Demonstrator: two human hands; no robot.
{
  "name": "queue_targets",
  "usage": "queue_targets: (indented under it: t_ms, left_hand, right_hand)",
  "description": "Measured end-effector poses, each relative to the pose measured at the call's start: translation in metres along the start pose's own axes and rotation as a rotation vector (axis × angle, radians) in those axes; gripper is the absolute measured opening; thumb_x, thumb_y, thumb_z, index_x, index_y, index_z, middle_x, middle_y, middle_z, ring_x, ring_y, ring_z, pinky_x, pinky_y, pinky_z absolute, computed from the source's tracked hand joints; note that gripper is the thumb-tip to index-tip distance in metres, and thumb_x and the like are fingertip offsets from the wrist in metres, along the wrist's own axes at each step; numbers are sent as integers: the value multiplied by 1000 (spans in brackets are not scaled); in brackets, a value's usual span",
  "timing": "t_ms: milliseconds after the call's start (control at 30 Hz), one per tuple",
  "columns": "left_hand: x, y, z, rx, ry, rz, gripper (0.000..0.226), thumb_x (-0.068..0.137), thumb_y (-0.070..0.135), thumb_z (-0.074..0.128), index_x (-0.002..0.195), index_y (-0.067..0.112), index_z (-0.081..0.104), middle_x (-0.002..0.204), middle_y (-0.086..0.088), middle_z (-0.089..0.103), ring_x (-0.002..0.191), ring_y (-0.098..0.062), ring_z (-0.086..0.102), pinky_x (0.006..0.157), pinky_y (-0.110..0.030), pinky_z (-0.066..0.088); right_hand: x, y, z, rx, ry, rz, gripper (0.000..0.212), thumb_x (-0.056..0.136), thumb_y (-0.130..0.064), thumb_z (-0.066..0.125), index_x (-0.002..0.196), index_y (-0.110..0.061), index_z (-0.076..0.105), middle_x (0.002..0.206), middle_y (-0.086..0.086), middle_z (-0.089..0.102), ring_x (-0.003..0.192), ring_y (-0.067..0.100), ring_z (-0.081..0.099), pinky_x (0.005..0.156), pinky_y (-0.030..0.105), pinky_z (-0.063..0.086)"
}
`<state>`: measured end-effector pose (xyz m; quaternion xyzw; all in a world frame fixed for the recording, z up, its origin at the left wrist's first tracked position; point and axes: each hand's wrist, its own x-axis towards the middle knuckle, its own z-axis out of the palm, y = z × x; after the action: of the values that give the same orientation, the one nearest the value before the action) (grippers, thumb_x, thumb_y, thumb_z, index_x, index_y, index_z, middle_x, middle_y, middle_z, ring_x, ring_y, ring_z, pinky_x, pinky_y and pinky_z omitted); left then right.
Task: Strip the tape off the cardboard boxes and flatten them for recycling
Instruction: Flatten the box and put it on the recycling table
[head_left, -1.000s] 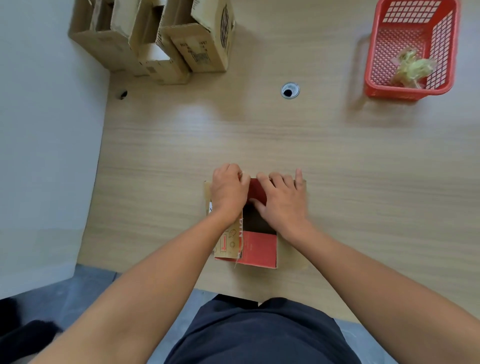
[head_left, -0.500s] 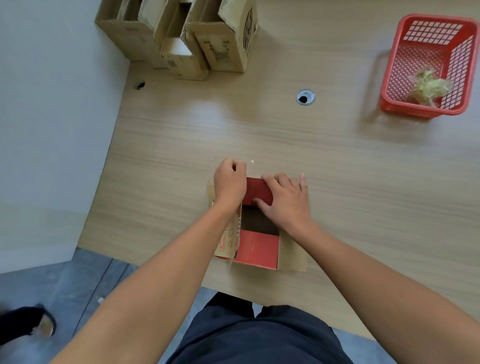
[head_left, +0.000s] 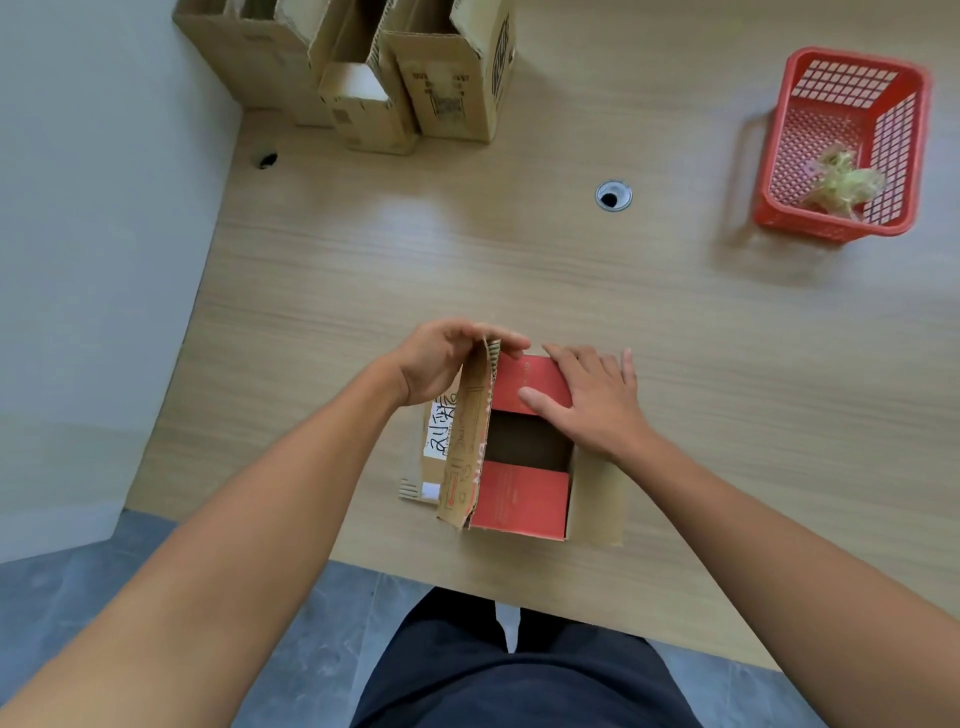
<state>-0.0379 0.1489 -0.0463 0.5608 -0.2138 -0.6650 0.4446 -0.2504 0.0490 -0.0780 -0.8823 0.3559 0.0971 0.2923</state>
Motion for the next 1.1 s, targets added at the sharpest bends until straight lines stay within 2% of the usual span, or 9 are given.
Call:
queue_targets:
  t_ms: [233, 333, 500, 600, 667, 767, 867, 933, 1100]
  left_hand:
    - [1, -11, -25, -288, -223, -32, 72, 92, 48, 21, 125, 8, 71, 123, -10, 65, 114, -18, 59, 104, -34, 42]
    - [4, -14, -19, -54, -145, -7, 52, 100, 32, 28, 130, 11, 65, 120, -3, 68, 108, -9, 62, 92, -24, 49]
    - [4, -16, -2, 207, 52, 67, 19, 103, 15, 57, 109, 24, 73, 91, 3, 69, 82, -4, 66, 72, -19, 53]
    - [10, -22, 6, 351, 227, 152, 12, 93, 18, 72, 93, 30, 72, 102, 1, 62, 97, -14, 60, 79, -27, 50]
    - [15, -32, 13, 586, 386, 228, 15, 88, 23, 76, 84, 35, 68, 109, 5, 59, 113, -17, 51, 92, -36, 42]
    - [9, -46, 20, 925, 573, 459, 10, 86, 30, 78, 86, 35, 70, 99, 15, 62, 107, -15, 46, 90, -39, 33]
    - [1, -58, 17, 1028, 581, 752, 11, 87, 25, 80, 90, 15, 76, 92, 3, 70, 94, -24, 60, 86, -39, 46]
    - [-2, -61, 16, 1057, 585, 821, 11, 89, 21, 79, 90, 10, 76, 91, -1, 72, 89, -24, 63, 83, -38, 50]
    - [-9, -64, 14, 1081, 551, 876, 5, 88, 7, 78, 87, 4, 74, 94, -5, 75, 93, -25, 68, 88, -37, 54]
  right_hand:
    - [4, -2, 1, 8, -41, 21, 86, 83, -85, 23, 156, -40, 30, 156, -4, 36, 147, 27, 30, 125, 56, -8]
    - [5, -4, 2, 8, -45, 42, 88, 81, -86, 22, 156, -41, 30, 157, -4, 36, 147, 28, 29, 125, 55, -8]
    - [4, -3, -2, 102, -66, 66, 91, 78, -86, 12, 155, -42, 33, 156, -5, 37, 148, 27, 26, 124, 53, -10]
    - [2, -6, 1, 63, -52, 68, 96, 73, -91, 18, 155, -42, 32, 155, -5, 37, 147, 27, 27, 124, 55, -7]
    - [1, -7, 6, 17, -23, 60, 91, 78, -89, 37, 155, -41, 32, 154, -4, 38, 145, 28, 30, 125, 57, -4]
    - [2, -5, 14, -8, 43, 54, 82, 85, -73, 59, 155, -39, 33, 153, -4, 38, 143, 29, 34, 124, 57, -2]
    - [1, -4, 18, -17, 66, 46, 87, 85, -71, 60, 158, -45, 23, 152, -4, 37, 141, 29, 36, 124, 57, -1]
    - [-1, -3, 22, 2, 80, 34, 89, 86, -69, 61, 158, -55, 11, 150, -5, 36, 139, 28, 35, 124, 59, 0]
    - [-3, -1, 22, 17, 85, -18, 67, 92, -64, 59, 150, -64, 25, 151, -6, 33, 137, 27, 34, 122, 61, 9]
